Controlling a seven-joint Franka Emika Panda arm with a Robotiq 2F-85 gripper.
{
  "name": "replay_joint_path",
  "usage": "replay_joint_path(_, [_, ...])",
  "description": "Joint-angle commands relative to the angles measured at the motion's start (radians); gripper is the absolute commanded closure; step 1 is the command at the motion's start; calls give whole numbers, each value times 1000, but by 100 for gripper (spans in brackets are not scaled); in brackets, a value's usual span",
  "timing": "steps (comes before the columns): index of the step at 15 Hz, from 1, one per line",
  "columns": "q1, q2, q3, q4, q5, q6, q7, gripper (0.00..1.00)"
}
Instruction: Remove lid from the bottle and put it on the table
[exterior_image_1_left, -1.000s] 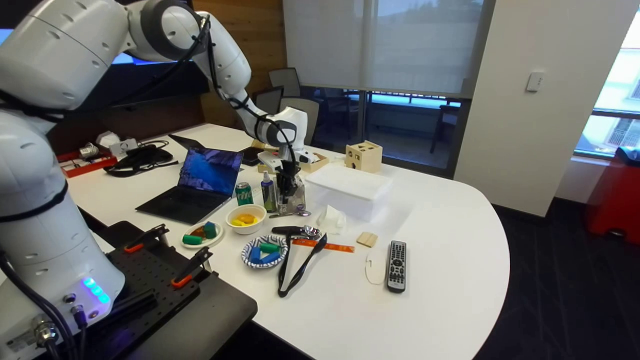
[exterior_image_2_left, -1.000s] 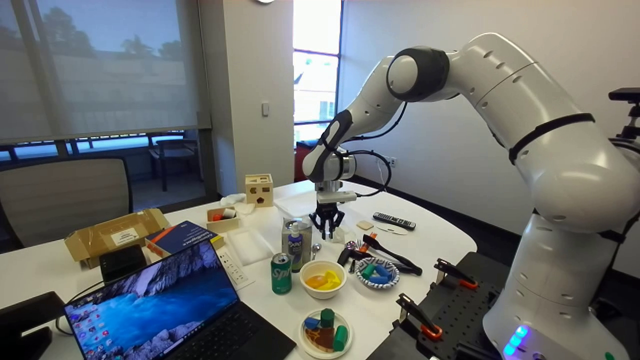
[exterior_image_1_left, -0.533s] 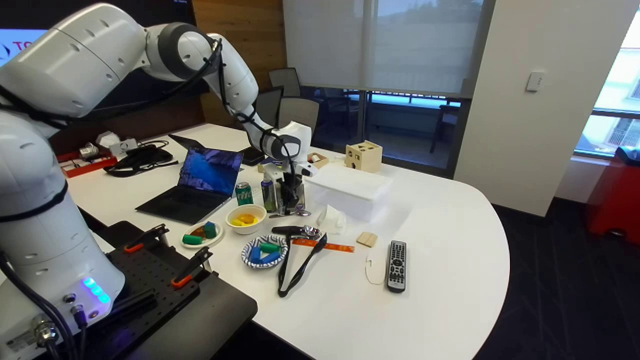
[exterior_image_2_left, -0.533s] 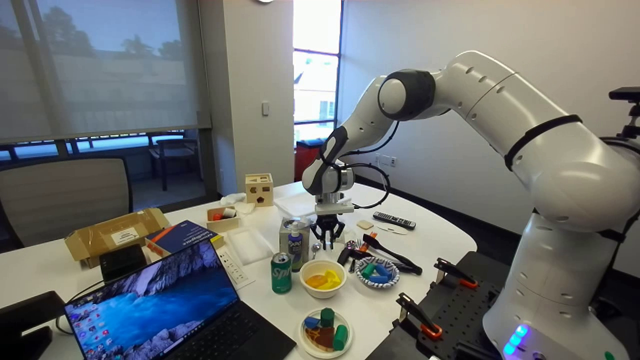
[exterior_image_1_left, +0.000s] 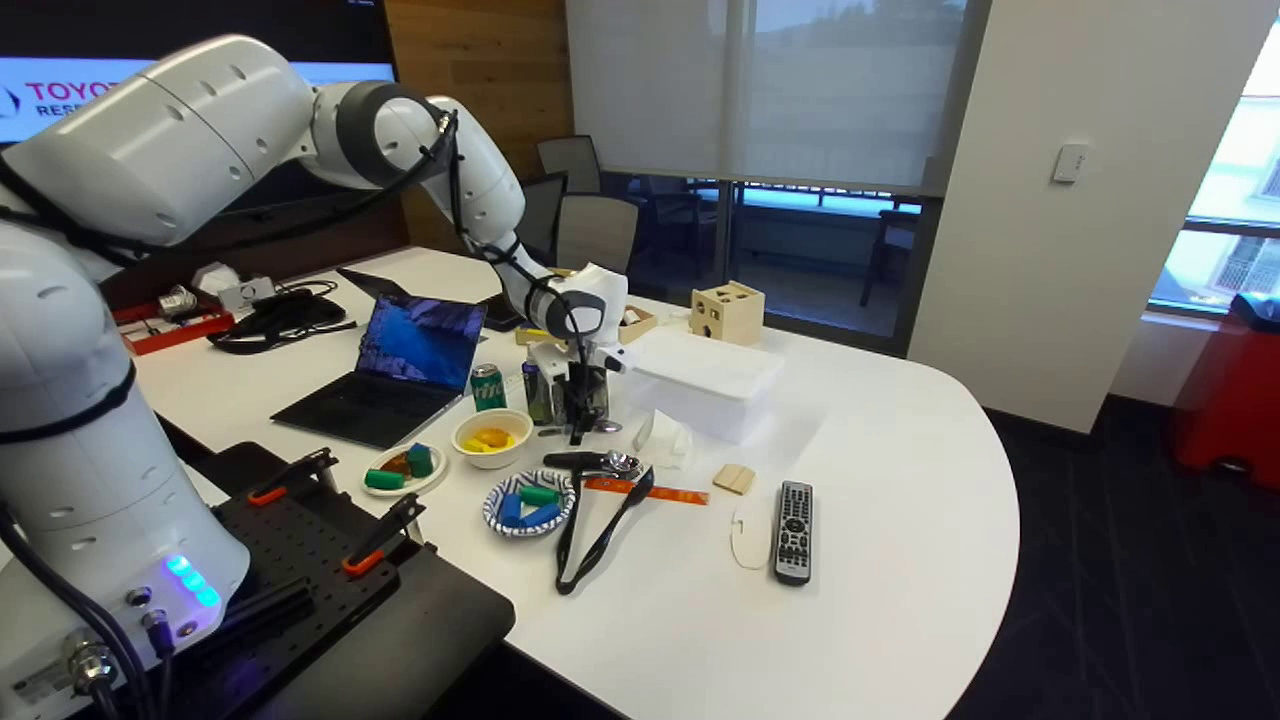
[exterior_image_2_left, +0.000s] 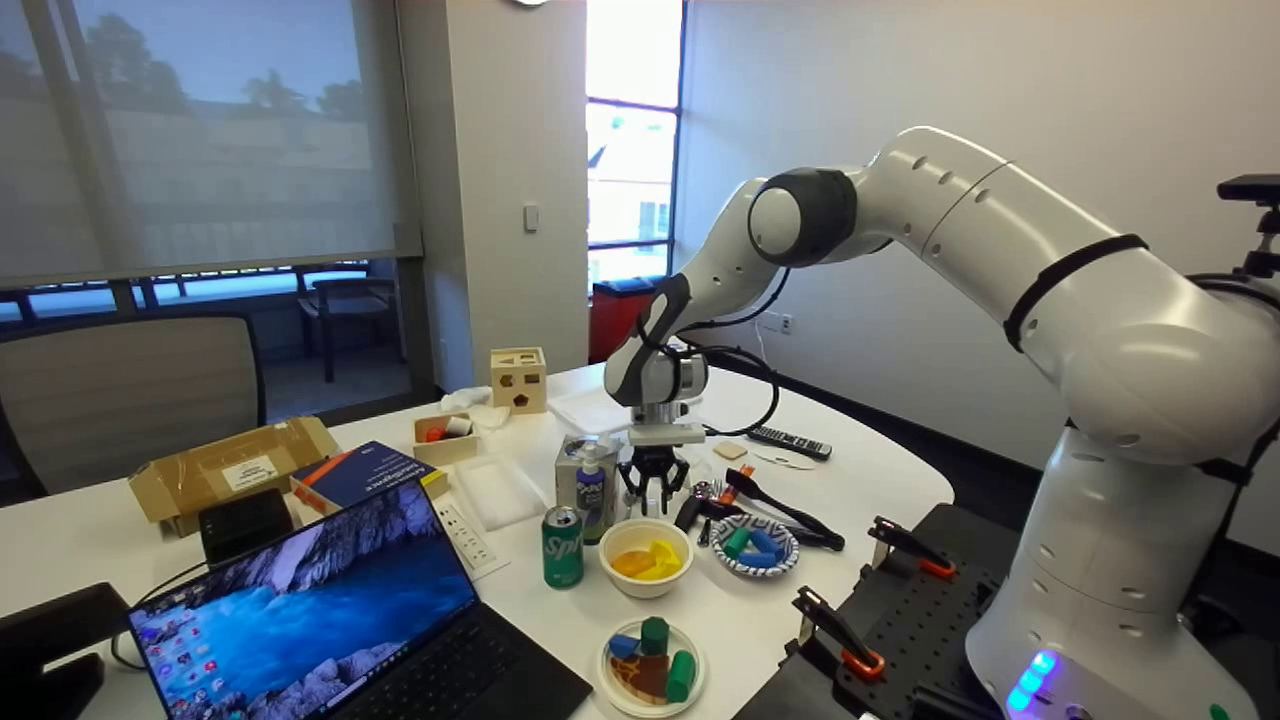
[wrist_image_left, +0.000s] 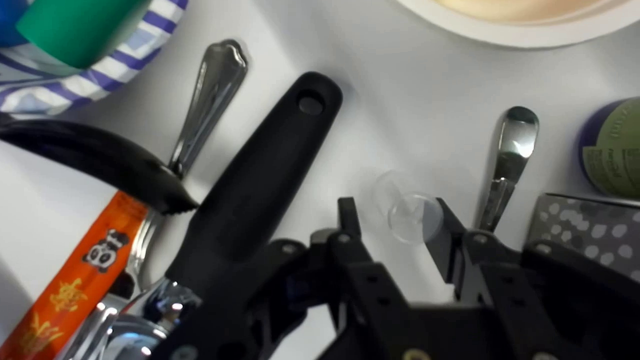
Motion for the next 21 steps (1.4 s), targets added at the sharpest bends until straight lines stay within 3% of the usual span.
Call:
replay_joint_path(1, [-7, -59, 22, -38, 26, 38, -4, 28])
replay_joint_path(5, [29, -235, 18, -178, 2, 67, -13, 1])
replay_joint_path(13, [107, -625, 2, -405, -113, -125, -5, 0])
replay_joint_path(16, [113, -711, 19, -433, -134, -200, -20, 0])
replay_joint_path(21, [127, -782, 37, -464, -172, -222, -38, 0])
